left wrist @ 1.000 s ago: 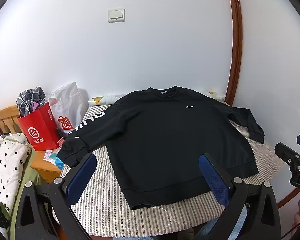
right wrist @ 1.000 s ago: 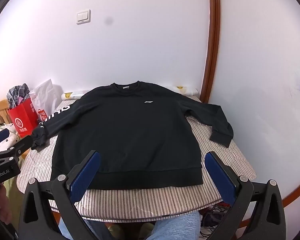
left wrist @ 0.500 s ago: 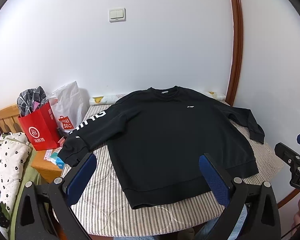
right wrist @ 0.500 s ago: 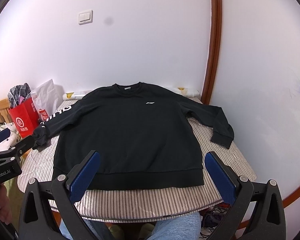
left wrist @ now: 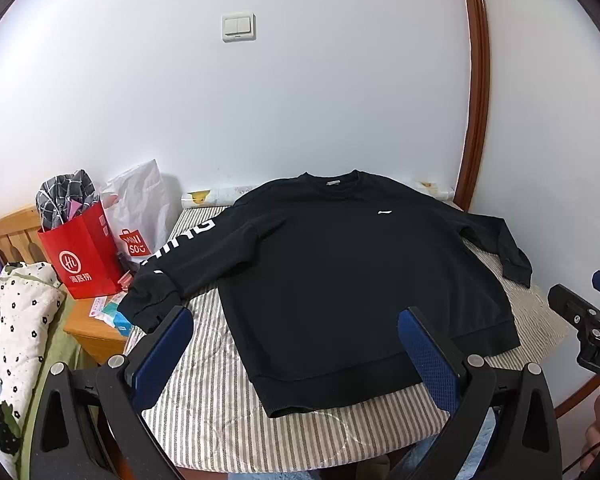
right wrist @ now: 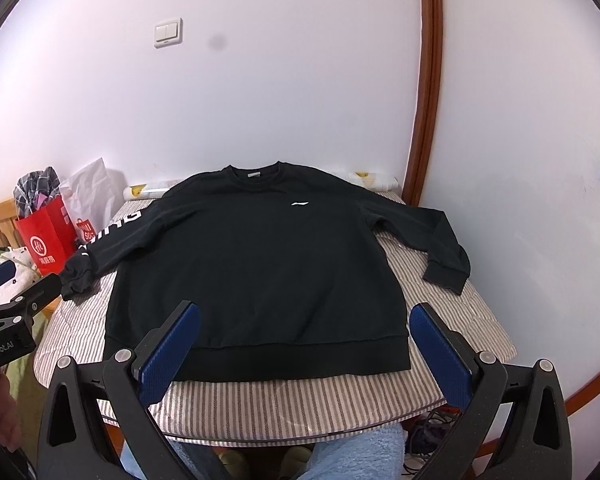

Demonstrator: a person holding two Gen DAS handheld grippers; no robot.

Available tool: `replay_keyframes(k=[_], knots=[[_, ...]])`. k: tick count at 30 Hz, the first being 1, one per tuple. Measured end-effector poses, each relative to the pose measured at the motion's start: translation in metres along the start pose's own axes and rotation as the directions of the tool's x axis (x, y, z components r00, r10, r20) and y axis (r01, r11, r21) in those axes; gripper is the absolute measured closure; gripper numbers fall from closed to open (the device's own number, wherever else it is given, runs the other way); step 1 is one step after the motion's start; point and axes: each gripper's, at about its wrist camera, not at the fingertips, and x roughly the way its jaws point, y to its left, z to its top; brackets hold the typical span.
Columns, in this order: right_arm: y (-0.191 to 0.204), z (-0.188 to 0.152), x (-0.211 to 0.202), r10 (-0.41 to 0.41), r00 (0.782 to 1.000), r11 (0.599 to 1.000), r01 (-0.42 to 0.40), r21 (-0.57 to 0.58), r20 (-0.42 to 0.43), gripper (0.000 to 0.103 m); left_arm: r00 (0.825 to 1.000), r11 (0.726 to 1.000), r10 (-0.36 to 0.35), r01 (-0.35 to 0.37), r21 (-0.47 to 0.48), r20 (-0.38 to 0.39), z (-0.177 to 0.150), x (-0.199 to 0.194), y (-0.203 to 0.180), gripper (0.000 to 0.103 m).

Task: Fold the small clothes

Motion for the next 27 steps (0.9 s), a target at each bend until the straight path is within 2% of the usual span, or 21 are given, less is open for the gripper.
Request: replay_keyframes(k=[27], knots=[[0.0065,-0.0053,0.0,0.007,1.0,1.0,-0.007,-0.007,0.0,0.0,1.0,1.0,0.004,-0.004,0.0,0.011,-0.0021,-0.002,0.0,0.0]])
